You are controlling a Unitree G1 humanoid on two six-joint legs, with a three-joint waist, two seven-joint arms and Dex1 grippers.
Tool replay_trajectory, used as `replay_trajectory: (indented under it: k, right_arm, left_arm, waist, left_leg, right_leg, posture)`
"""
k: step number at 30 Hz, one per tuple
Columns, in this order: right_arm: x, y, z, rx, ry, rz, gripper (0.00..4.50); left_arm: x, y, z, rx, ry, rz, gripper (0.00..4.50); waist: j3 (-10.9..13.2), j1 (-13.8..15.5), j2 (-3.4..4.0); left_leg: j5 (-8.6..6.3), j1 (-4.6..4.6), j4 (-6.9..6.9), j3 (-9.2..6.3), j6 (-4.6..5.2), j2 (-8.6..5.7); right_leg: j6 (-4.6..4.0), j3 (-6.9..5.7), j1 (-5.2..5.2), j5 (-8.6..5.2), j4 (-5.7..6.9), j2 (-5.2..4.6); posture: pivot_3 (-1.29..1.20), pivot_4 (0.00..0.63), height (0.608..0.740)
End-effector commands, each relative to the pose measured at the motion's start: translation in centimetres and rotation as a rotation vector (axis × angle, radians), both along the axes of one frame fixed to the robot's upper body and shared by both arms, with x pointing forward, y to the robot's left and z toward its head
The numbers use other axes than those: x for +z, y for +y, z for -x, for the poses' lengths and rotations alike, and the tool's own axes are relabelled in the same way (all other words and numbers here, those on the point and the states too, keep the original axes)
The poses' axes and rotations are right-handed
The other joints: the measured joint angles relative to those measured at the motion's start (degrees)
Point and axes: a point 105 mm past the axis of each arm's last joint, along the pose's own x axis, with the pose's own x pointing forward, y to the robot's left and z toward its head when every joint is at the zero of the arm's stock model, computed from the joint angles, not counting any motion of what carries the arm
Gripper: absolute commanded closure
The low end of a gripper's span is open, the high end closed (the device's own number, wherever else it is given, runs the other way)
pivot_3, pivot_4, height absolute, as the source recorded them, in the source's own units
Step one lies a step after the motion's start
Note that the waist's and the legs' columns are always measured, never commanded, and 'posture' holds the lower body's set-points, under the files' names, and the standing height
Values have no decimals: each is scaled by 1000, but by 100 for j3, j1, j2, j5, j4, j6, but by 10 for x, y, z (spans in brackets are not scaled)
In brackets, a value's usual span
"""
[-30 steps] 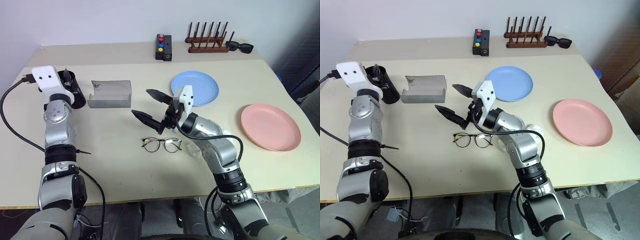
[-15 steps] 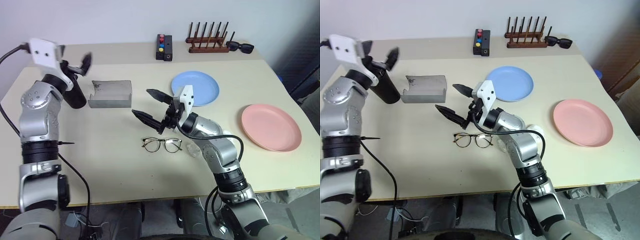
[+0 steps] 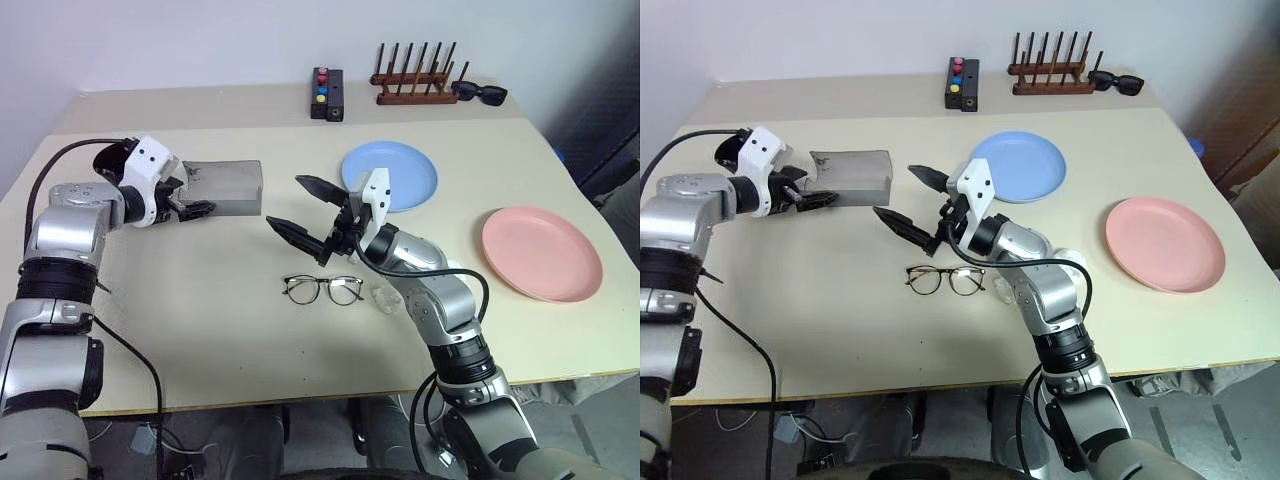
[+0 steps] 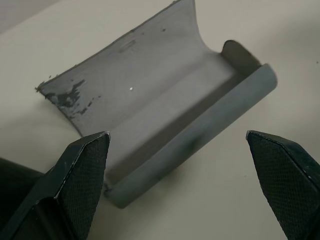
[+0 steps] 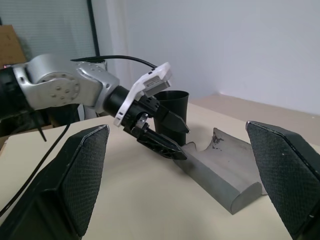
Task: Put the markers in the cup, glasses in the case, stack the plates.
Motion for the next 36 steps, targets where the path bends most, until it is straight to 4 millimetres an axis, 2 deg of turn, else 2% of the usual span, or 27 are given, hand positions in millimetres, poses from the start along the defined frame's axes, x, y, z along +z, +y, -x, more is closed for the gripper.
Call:
replay_trajectory:
  k: [1,8,12,17,22,29,36]
  right_arm:
    - [14,1,7,15,-59,-27,0]
    - [14,0,7,11,-63,-28,0]
    - [13,-1,8,9,-64,-28,0]
    - [9,-4,11,26,-52,-1,0]
    - [-1,-12,11,27,-45,93,0]
    - [-12,-43,-1,-49,-60,229,0]
    - [-13,-46,1,-47,-60,247,0]
  left_arm:
    - [2,1,-3,-45,12,-49,36]
    - [-24,-5,-3,-110,117,-82,36]
    - [-28,-6,-4,-120,129,-82,1801]
    - [-30,-12,-2,-163,124,-74,4303]
    - [-29,-23,3,-239,103,-43,4303]
    - [-37,-37,16,-325,114,-3,4303]
    - [-34,-47,21,-382,101,13,4303]
  waist:
    - [0,-1,0]
    - [0,-2,-1]
    - [0,-6,-1]
    - [0,-3,-2]
    - [1,-3,0]
    - [1,0,0]
    - [1,0,0]
  left_leg:
    - [0,0,0,0,0,0]
    - [0,-1,1,0,1,0]
    - [0,0,1,0,1,0]
    - [0,-1,1,0,1,0]
    - [0,-1,1,1,2,-1]
    - [-1,-3,2,1,2,-1]
    - [-1,-2,3,1,2,-1]
  right_leg:
    - [0,1,0,0,0,0]
    - [1,0,0,0,2,0]
    - [1,0,0,-1,3,0]
    - [2,0,-1,-1,3,0]
    - [2,1,-1,-1,3,-3]
    - [1,1,-1,0,3,-3]
    - [2,1,-1,-1,4,-3]
  posture:
    - [0,150,740]
    - [0,150,740]
    - [0,150,740]
    - [0,150,740]
    - [0,150,740]
    - [0,150,740]
    - [0,150,740]
